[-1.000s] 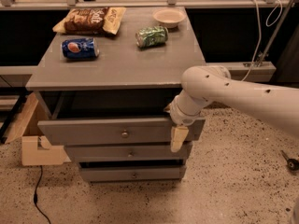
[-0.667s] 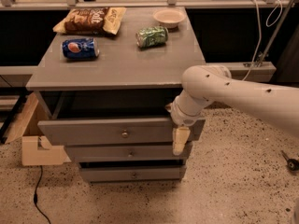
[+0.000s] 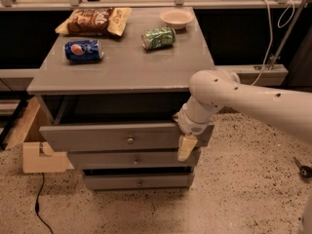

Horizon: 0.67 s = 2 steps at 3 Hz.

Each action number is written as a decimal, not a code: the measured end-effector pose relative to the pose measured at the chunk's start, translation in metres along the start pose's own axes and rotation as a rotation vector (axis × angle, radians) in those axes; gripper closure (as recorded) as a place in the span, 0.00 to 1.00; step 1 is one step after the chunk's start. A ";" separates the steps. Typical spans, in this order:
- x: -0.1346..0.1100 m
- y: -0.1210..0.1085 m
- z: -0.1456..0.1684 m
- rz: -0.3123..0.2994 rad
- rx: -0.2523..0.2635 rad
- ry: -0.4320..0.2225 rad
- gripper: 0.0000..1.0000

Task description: Open top drawer

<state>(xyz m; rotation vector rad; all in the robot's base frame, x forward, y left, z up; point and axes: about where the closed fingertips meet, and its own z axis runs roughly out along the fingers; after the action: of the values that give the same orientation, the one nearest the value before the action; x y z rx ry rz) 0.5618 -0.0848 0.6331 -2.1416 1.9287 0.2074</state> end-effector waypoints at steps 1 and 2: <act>0.005 0.013 -0.008 0.029 -0.009 0.026 0.50; 0.004 0.015 -0.012 0.037 -0.006 0.031 0.73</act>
Offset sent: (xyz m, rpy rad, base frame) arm -0.0424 -0.0274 0.0339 -0.0580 -0.0269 -0.0975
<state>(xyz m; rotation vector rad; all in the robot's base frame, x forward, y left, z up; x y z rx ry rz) 0.5470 -0.0937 0.6423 -2.1261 1.9884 0.1881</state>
